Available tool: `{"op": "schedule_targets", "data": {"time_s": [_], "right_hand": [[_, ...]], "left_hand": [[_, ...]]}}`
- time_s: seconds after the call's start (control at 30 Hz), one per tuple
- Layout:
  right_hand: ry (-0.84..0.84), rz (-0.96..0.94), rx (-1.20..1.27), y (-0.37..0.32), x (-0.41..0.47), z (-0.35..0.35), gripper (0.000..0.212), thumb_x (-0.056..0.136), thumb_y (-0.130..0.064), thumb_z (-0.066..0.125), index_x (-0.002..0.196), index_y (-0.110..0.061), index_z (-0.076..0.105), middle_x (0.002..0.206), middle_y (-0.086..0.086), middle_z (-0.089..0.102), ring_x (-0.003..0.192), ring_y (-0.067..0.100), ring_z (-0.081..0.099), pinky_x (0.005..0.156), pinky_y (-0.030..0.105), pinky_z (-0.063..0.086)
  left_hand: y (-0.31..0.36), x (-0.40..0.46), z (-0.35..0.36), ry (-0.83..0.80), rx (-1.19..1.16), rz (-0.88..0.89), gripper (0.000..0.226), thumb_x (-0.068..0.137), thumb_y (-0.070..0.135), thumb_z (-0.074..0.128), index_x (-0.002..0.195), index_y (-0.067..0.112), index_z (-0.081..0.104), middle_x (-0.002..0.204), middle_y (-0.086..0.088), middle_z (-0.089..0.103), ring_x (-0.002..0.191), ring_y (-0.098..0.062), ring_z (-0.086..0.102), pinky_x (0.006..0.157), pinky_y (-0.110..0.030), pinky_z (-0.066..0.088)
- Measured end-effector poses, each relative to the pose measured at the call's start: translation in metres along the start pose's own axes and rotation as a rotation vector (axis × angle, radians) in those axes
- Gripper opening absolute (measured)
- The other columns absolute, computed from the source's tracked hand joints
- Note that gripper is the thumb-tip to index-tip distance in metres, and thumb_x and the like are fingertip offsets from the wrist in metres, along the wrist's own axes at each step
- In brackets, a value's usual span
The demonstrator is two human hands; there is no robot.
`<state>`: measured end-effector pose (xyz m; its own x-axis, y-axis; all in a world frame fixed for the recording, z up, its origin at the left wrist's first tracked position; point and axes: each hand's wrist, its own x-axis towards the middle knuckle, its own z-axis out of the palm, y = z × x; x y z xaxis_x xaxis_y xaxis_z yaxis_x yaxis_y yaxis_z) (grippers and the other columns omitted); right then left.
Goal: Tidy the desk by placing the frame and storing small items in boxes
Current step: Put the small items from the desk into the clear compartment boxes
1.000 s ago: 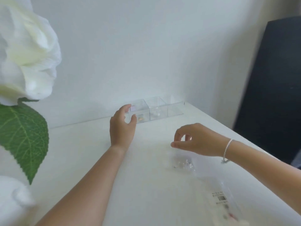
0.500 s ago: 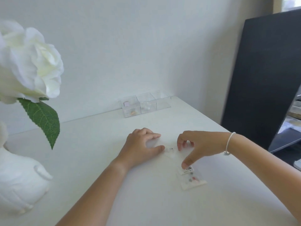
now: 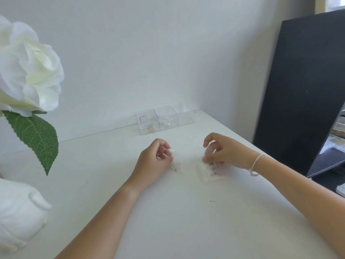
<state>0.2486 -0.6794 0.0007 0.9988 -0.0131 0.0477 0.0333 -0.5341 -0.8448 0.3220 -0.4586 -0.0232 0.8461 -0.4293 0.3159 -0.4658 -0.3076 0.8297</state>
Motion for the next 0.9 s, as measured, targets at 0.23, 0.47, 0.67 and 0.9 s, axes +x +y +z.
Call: {"op": "schedule_targets", "data": {"time_s": [0.23, 0.47, 0.67, 0.9], "right_hand": [[0.405, -0.003, 0.436, 0.008, 0.037, 0.004, 0.017, 0.079, -0.017, 0.067, 0.090, -0.026, 0.058, 0.081, 0.009, 0.065, 0.040, 0.013, 0.058, 0.059, 0.034, 0.041], [0.613, -0.030, 0.525, 0.012, 0.081, 0.000, 0.025, 0.085, -0.010, 0.056, 0.105, -0.024, 0.054, 0.083, 0.012, 0.056, 0.034, 0.011, 0.054, 0.035, 0.014, 0.038], [0.677, -0.010, 0.537, 0.016, 0.106, -0.007, 0.017, 0.086, -0.010, 0.050, 0.097, -0.020, 0.059, 0.098, 0.016, 0.061, 0.037, 0.013, 0.054, 0.036, 0.014, 0.040], [0.671, 0.000, 0.575, 0.026, 0.111, -0.010, 0.032, 0.083, -0.008, 0.043, 0.108, -0.024, 0.058, 0.082, -0.003, 0.060, 0.042, 0.003, 0.056, 0.050, 0.023, 0.049]], "left_hand": [[0.000, 0.007, -0.001, 0.099, -0.055, 0.021, 0.023, 0.082, 0.006, 0.061, 0.080, 0.028, 0.052, 0.082, 0.008, 0.060, 0.050, 0.002, 0.047, 0.050, -0.006, 0.038], [0.008, 0.035, -0.003, 0.200, -0.187, 0.026, 0.028, 0.083, 0.000, 0.054, 0.083, 0.028, 0.056, 0.088, 0.002, 0.057, 0.069, -0.010, 0.054, 0.053, -0.019, 0.054], [0.018, 0.086, 0.000, 0.313, -0.194, 0.100, 0.041, 0.079, -0.006, 0.042, 0.086, 0.032, 0.053, 0.090, 0.008, 0.057, 0.072, -0.014, 0.054, 0.053, -0.009, 0.047], [0.037, 0.172, 0.004, 0.262, 0.027, 0.248, 0.050, 0.079, -0.010, 0.033, 0.111, 0.020, 0.054, 0.091, 0.004, 0.055, 0.075, -0.005, 0.049, 0.072, -0.020, 0.048]]}}
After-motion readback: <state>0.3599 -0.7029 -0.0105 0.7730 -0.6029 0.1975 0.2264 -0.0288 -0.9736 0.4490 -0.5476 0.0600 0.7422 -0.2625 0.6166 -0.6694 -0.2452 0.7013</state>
